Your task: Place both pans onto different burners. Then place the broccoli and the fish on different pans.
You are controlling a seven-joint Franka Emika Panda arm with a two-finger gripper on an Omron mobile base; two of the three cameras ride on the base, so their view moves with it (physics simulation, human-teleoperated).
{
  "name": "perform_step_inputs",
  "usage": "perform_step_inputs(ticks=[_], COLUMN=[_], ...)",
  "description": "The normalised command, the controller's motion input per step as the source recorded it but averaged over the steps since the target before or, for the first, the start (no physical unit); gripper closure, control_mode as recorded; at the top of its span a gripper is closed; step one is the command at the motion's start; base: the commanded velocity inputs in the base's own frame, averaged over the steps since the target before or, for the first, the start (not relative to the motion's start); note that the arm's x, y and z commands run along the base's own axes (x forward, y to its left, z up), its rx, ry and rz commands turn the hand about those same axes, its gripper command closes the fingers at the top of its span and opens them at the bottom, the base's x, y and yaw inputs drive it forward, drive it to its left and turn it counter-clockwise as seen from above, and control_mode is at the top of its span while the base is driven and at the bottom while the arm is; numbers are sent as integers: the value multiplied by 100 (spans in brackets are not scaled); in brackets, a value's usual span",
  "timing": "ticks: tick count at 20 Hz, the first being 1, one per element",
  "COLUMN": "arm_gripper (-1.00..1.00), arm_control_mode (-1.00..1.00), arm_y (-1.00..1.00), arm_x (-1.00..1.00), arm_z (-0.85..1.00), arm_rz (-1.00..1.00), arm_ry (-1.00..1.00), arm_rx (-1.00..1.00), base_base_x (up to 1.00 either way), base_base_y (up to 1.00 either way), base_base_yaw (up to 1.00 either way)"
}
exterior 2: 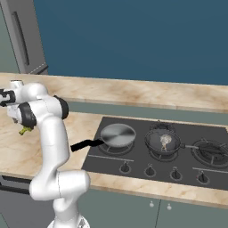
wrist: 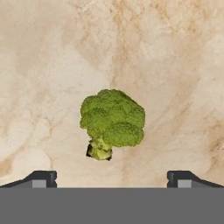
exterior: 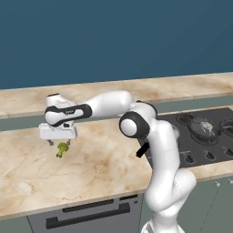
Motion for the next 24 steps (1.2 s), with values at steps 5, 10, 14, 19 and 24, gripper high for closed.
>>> perform_step_inputs(ticks=[5, 10, 14, 19, 24], arm_gripper=[-100, -100, -100, -100, -100], arm_control_mode=[-100, -100, -100, -100, -100], arm_y=[3, 0, 0, 0, 0], arm_x=[9, 9, 9, 5, 0], arm_z=[-13, -13, -14, -12, -10], arm_rz=[0, 0, 0, 0, 0], arm_ry=[0, 0, 0, 0, 0], arm_rx=[0, 0, 0, 0, 0], base_base_x=[0, 0, 0, 0, 0], base_base_y=[0, 0, 0, 0, 0], base_base_yaw=[0, 0, 0, 0, 0])
